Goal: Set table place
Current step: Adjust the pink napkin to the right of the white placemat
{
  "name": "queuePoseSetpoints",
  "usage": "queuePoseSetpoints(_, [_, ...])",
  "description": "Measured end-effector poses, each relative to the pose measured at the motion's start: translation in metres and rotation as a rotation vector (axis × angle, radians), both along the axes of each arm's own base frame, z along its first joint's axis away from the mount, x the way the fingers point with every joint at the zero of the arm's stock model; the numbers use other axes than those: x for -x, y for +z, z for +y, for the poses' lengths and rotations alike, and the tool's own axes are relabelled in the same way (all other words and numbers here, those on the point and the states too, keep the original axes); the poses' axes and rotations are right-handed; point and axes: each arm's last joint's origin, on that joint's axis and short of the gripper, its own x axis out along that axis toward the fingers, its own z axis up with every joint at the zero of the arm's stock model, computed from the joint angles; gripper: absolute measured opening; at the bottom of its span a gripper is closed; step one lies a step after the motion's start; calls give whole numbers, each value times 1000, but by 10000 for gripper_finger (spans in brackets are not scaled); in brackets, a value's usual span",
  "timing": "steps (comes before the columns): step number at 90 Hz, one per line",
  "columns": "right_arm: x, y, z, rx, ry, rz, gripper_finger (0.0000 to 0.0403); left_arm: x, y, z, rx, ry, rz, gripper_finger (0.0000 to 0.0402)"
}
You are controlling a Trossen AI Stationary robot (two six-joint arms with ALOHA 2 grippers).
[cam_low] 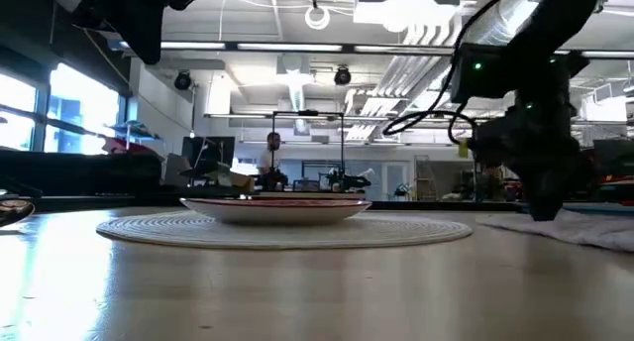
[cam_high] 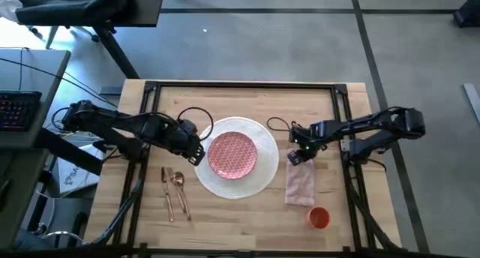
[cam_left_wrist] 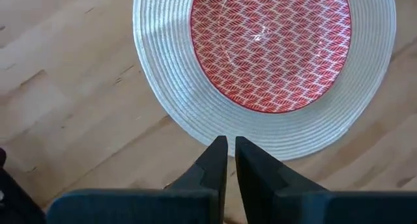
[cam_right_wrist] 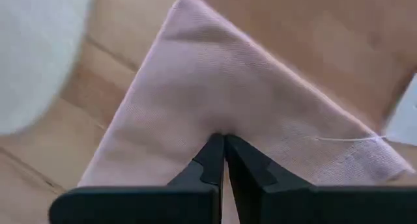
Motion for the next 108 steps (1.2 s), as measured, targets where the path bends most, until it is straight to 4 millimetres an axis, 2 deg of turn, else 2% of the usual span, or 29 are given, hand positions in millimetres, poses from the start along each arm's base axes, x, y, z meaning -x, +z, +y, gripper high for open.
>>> queuePoseSetpoints(32, [7, -3, -40, 84, -32, -8, 0, 0, 0, -1, 23, 44, -6, 15])
queuePoseSetpoints(55, [5, 4, -41, 122, 198, 5, 0, 0, 0, -1, 31, 68, -8, 15])
queuePoseSetpoints(74, [3, 8, -42, 138, 263, -1, 0, 0, 0, -1, 28, 87, -13, 15])
queuePoseSetpoints(86, [-4, 24, -45, 130, 288, 24, 0, 1, 0, -2, 58, 112, -13, 15])
queuePoseSetpoints(101, [-19, 60, -53, 190, 339, 34, 0, 2, -1, -10, 195, 240, -5, 15])
queuePoseSetpoints(108, [-27, 80, -57, 239, 354, 14, 0, 6, -9, -18, 293, 321, 44, 15])
